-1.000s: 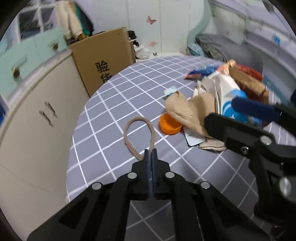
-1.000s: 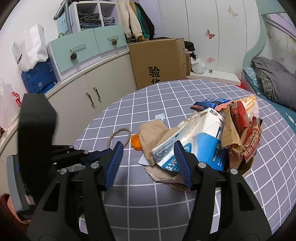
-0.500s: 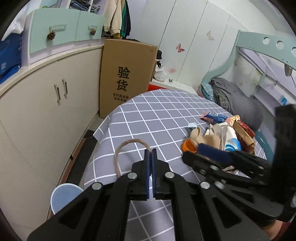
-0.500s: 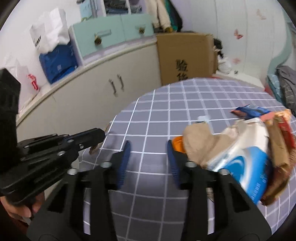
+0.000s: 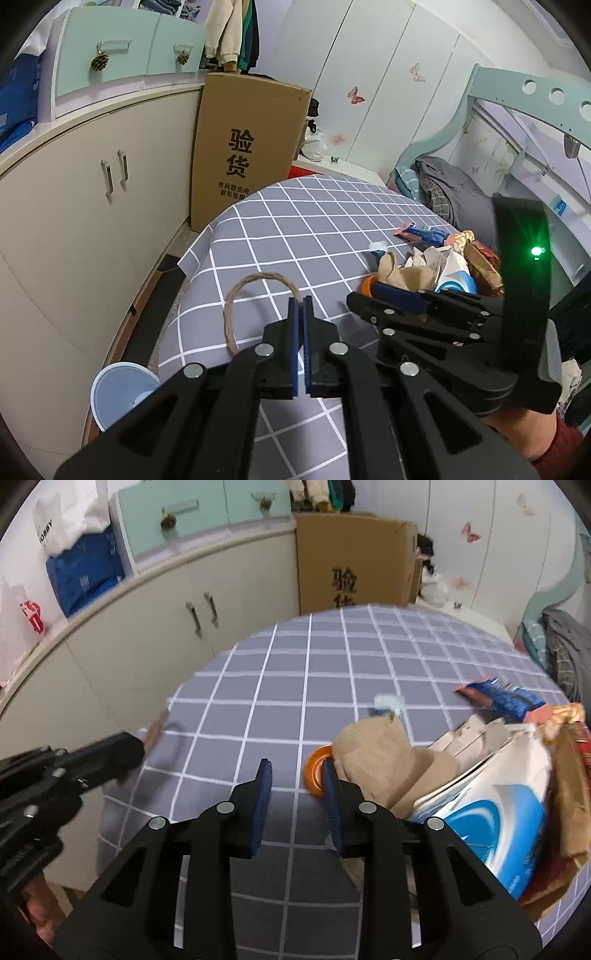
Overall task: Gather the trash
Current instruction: 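Grasp the orange bottle cap with the right tool, then carry the cap to the wastebasket and open the right tool while the left tool carries the loop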
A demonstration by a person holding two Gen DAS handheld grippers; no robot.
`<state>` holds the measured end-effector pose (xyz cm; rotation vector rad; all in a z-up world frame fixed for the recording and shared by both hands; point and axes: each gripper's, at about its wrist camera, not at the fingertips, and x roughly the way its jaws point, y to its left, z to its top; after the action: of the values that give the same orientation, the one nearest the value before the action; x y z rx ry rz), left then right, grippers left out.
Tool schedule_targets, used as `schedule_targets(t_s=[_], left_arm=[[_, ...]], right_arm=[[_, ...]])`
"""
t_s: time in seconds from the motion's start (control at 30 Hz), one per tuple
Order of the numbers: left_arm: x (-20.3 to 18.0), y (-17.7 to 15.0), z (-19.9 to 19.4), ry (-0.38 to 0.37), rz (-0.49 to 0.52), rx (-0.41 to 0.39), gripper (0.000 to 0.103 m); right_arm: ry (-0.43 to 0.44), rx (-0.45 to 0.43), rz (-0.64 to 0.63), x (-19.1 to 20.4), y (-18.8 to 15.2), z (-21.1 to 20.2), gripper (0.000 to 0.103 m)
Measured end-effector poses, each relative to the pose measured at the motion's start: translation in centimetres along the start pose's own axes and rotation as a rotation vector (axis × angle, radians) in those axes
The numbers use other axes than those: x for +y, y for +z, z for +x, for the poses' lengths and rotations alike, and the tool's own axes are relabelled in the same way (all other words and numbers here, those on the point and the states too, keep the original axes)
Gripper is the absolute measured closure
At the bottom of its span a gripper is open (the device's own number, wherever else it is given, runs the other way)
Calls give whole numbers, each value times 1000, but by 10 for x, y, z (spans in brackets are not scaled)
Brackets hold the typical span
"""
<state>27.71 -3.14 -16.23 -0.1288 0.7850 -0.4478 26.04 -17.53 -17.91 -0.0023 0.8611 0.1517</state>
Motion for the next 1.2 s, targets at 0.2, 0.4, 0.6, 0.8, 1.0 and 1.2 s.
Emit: schedule_targets(t_s=[0.2, 0.4, 0.6, 0.8, 1.0, 1.2], left_arm=[[4, -1, -4, -10, -5, -9, 101], [23, -2, -17, -29, -59, -30, 101], [53, -7, -35, -13, -126, -47, 101], [91, -19, -58, 44, -179, -61, 101], [154, -41, -76, 143, -268, -41, 101], [215, -62, -79, 250, -339, -2, 101]], right_arm=[[-54, 18, -47, 0, 5, 7, 93], [54, 4, -25, 11, 7, -1, 97], [160, -19, -38, 46, 9, -8, 97], [344, -7, -44, 100, 10, -7, 97], [443, 41, -97, 165, 9, 14, 97], [484, 113, -129, 220, 7, 58, 97]])
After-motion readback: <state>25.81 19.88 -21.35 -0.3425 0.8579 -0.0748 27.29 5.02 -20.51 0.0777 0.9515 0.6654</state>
